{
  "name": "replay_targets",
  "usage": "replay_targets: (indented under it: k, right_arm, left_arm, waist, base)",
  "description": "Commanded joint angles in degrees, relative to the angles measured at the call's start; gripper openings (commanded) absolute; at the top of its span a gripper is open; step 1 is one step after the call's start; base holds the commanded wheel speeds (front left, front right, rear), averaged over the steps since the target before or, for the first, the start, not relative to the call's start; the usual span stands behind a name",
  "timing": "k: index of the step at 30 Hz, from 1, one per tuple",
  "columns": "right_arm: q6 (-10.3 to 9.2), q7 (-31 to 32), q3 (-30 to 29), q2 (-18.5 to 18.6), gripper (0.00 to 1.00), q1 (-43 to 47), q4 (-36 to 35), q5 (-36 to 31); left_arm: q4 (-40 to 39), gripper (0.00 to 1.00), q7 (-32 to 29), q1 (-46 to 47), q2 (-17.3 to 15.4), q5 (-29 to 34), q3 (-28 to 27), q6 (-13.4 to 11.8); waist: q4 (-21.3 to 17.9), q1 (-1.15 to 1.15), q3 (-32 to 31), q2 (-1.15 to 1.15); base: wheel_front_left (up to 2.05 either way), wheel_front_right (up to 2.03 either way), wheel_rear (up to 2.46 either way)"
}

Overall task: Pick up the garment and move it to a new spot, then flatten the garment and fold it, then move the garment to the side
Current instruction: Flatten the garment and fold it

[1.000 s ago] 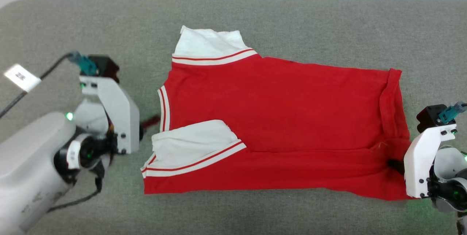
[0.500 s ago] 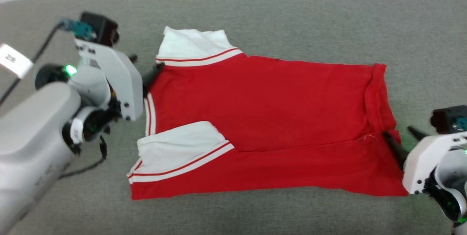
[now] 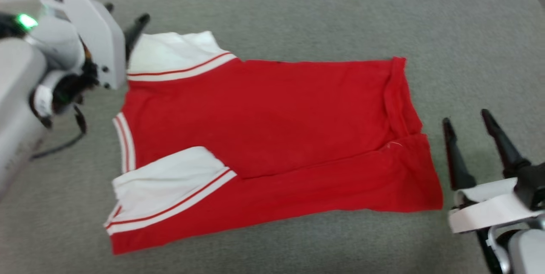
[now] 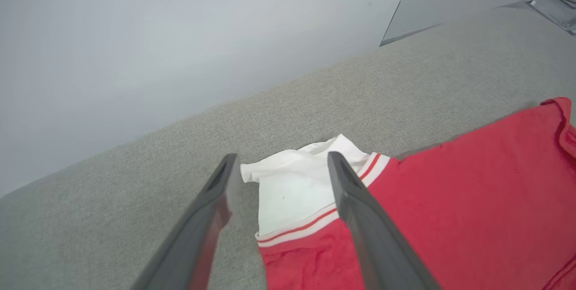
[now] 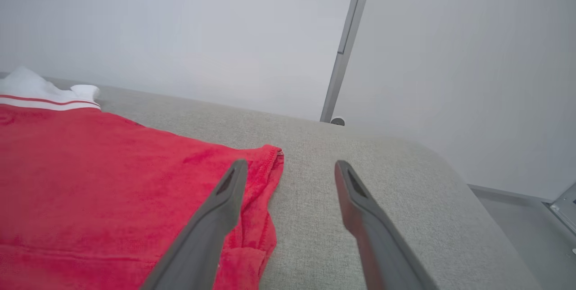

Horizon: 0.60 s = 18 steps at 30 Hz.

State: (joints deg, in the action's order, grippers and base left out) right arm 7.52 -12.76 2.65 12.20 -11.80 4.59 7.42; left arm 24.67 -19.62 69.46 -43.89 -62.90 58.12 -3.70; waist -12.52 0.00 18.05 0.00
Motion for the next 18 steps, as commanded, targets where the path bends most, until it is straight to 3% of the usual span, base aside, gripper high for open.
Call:
replay_targets:
  k: [1,6,18]
  right_arm:
    - [-0.07,-0.77,0.42,-0.7,1.0,0.47,-0.8,-0.91]
    - [-0.08,-2.25,1.38,-3.54,1.0,1.47,-2.7,-2.2]
    - [-0.07,-2.46,1.35,-5.76,1.0,0.23,-2.28,-1.16]
  left_arm:
    - [0.62,1.0,-0.07,0.95,-0.39,0.62,0.08,0.49]
    - [4.88,1.0,-2.19,4.29,-0.49,1.26,0.18,1.44]
    - [12.34,1.0,-19.41,9.02,-0.29,-1.09,3.18,2.37]
  waist:
    - [-3.12,0.0,3.01,0.0]
    - [-5.78,0.0,5.9,0.0]
    - [-8.12,0.0,10.36,0.0]
  base:
    - [0.0,0.0,0.0]
    - [0.0,0.0,0.0]
    - [0.0,0.0,0.0]
